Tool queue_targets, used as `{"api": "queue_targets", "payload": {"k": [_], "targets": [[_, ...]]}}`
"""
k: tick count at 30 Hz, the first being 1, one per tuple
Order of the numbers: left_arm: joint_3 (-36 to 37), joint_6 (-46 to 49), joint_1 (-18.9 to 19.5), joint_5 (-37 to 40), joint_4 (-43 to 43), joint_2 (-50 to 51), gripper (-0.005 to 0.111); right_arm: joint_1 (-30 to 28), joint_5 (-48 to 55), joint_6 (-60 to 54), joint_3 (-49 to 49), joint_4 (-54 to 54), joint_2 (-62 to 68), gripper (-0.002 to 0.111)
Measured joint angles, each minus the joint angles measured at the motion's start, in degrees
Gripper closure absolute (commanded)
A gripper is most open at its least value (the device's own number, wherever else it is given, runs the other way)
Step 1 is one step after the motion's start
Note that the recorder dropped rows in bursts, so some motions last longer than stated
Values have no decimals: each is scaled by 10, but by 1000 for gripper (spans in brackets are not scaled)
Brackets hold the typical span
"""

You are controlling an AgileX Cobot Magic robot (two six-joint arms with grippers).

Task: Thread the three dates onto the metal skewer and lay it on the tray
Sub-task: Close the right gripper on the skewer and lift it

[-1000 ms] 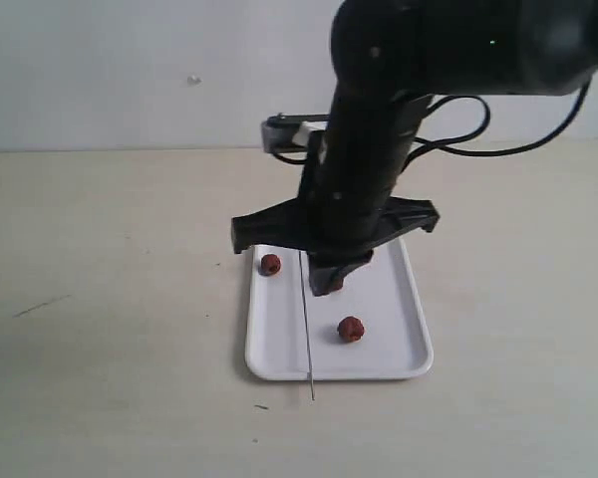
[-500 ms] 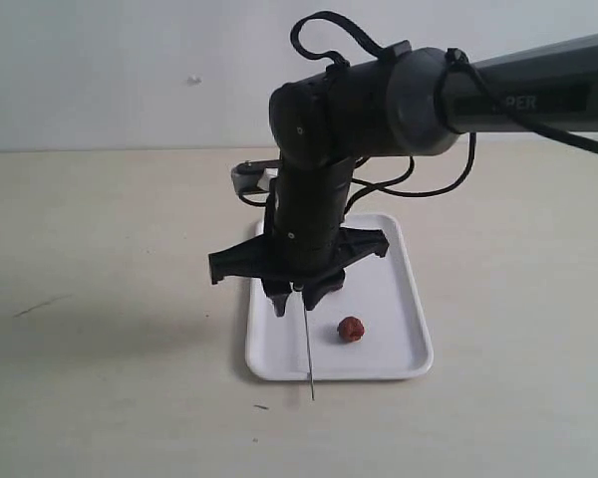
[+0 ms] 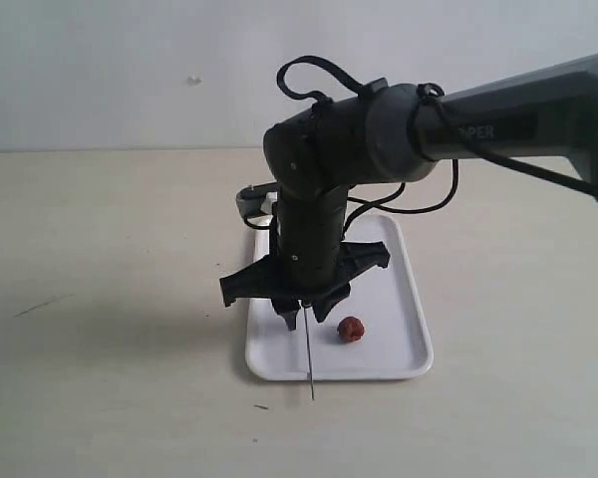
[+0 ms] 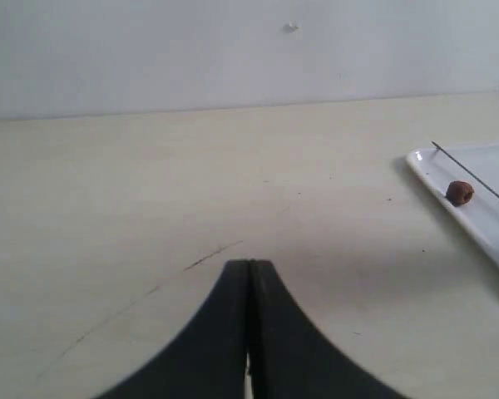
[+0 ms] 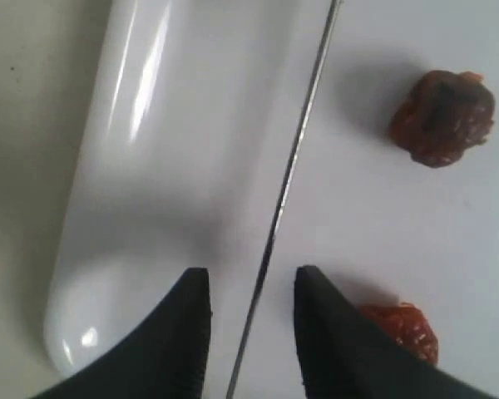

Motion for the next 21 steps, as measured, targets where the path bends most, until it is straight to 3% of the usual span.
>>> {"api": "queue_targets", "payload": {"k": [21], "targets": [[0,0,0,0,0,0,107,0,1,0,0,-2,20,73]]}}
